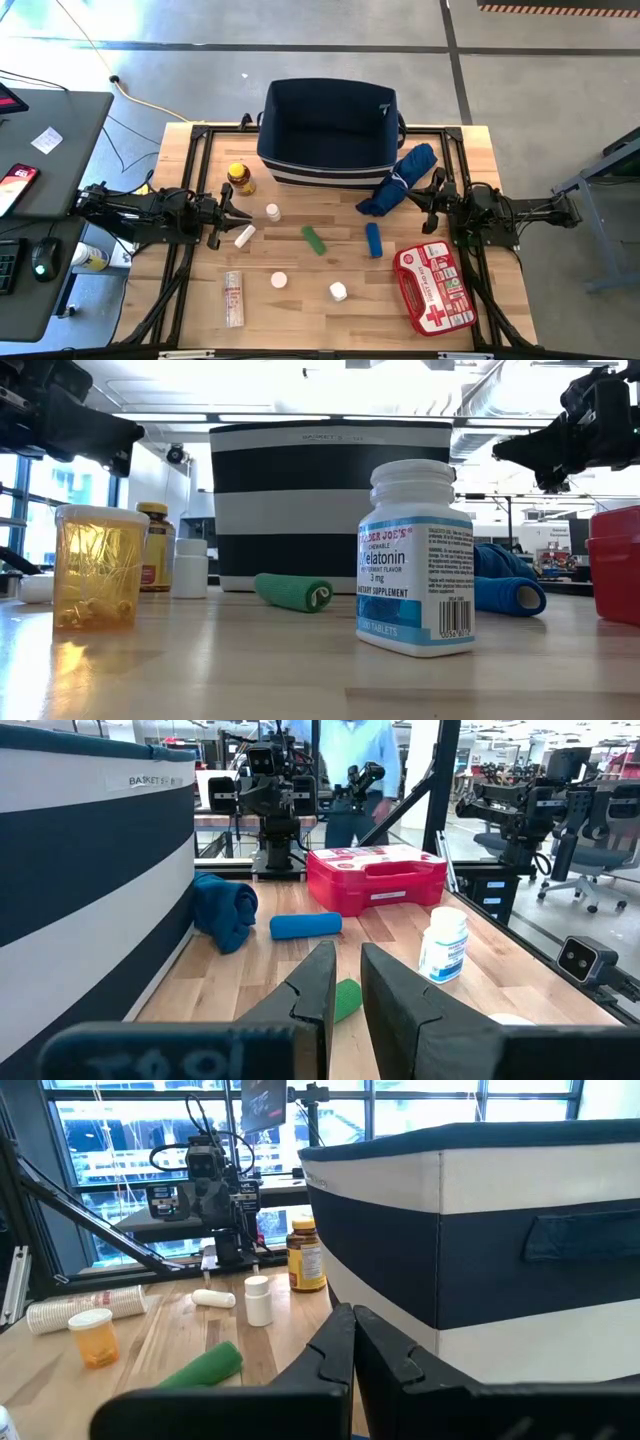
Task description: Pick & place medical supplies in basket/bin
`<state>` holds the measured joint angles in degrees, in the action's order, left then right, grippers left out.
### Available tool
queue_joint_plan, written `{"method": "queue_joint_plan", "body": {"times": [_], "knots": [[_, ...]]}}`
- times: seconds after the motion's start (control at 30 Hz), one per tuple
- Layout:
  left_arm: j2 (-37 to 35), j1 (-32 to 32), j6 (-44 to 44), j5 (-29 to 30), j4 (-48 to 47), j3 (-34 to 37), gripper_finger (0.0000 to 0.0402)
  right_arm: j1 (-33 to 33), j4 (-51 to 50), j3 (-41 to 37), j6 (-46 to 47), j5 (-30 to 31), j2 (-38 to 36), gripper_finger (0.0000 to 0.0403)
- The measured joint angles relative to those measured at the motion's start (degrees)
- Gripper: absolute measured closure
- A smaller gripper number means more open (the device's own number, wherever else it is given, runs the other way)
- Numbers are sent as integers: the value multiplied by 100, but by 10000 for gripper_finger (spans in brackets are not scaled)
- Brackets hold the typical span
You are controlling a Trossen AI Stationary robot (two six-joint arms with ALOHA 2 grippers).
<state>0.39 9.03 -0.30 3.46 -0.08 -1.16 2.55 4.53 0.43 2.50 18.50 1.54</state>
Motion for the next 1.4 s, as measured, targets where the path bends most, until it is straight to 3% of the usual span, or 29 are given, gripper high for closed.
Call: {"method": "queue_joint_plan", "body": {"times": [0.8,1.07,1.27,1.4], "knots": [[0,0,-139,15,70,1,314,0,-2,0,0,0,1,402],[36,-1,-377,473,755,-126,314,0,0,0,0,0,0,402],[751,-1,-669,1227,570,-894,314,0,0,0,2,0,0,402],[1719,-1,-588,1206,560,-1739,314,1,0,0,0,1,0,402]]}}
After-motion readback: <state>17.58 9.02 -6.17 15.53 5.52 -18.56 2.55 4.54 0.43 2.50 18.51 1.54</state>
